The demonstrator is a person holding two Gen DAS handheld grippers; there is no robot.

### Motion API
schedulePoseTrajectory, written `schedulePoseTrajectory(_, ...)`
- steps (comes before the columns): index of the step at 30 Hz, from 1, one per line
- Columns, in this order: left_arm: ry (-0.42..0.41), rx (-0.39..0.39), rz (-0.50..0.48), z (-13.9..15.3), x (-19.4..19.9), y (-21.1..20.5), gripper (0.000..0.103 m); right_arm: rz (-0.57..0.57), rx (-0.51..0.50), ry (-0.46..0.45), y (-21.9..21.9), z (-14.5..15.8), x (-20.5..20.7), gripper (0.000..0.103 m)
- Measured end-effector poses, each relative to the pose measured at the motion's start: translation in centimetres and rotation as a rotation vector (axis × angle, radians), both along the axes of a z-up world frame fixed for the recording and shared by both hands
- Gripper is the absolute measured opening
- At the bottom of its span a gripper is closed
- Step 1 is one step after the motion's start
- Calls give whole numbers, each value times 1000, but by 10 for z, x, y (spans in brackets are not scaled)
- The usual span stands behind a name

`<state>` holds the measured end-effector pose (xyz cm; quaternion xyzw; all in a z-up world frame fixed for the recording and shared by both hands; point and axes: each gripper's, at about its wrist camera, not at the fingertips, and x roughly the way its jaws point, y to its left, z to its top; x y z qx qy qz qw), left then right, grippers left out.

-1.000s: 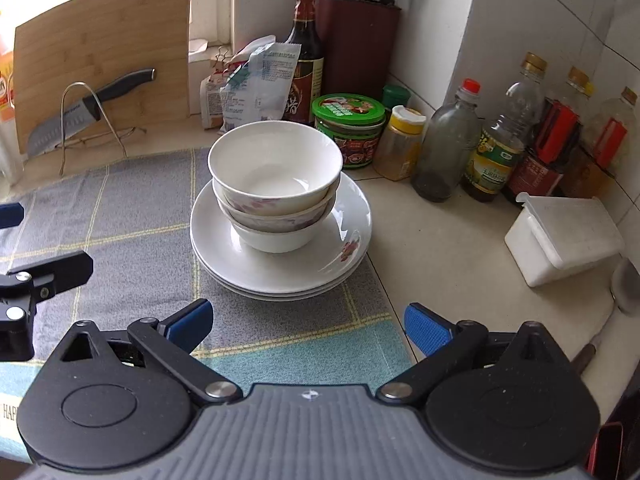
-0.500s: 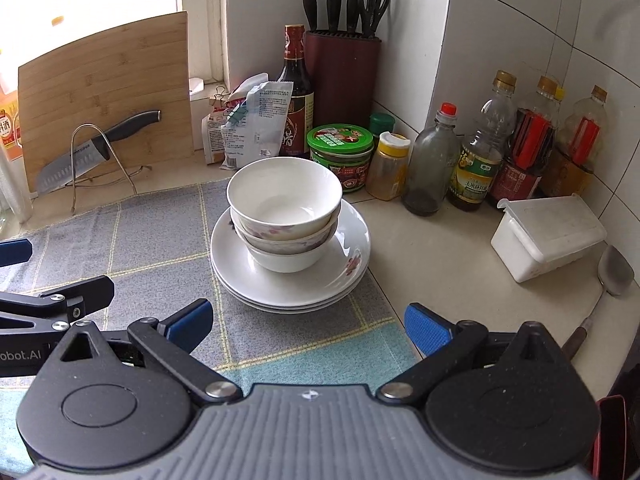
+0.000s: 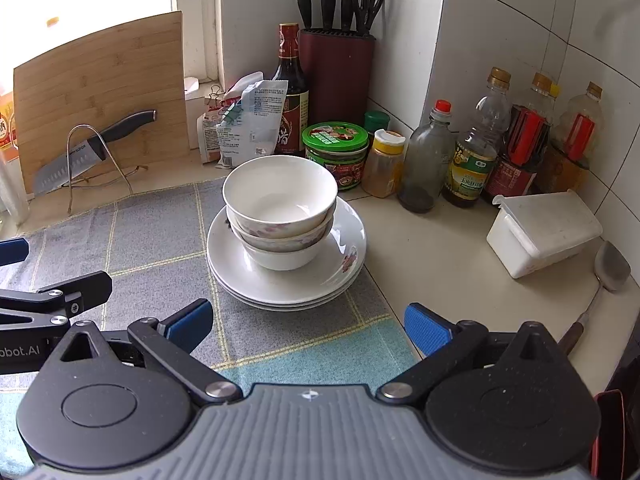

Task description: Organize plates and bowls

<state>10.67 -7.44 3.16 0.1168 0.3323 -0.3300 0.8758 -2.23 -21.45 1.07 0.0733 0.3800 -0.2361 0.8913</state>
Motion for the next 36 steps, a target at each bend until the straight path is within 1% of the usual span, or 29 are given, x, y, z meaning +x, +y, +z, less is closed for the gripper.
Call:
schedulePoseTrajectory(16,-6,-5,11,4,2,0,102,5,-22,7,2,4,5,103)
schedulePoseTrajectory(36,0,-1,7,3,4,-4,102,-14,-20,17,0,3,5,103)
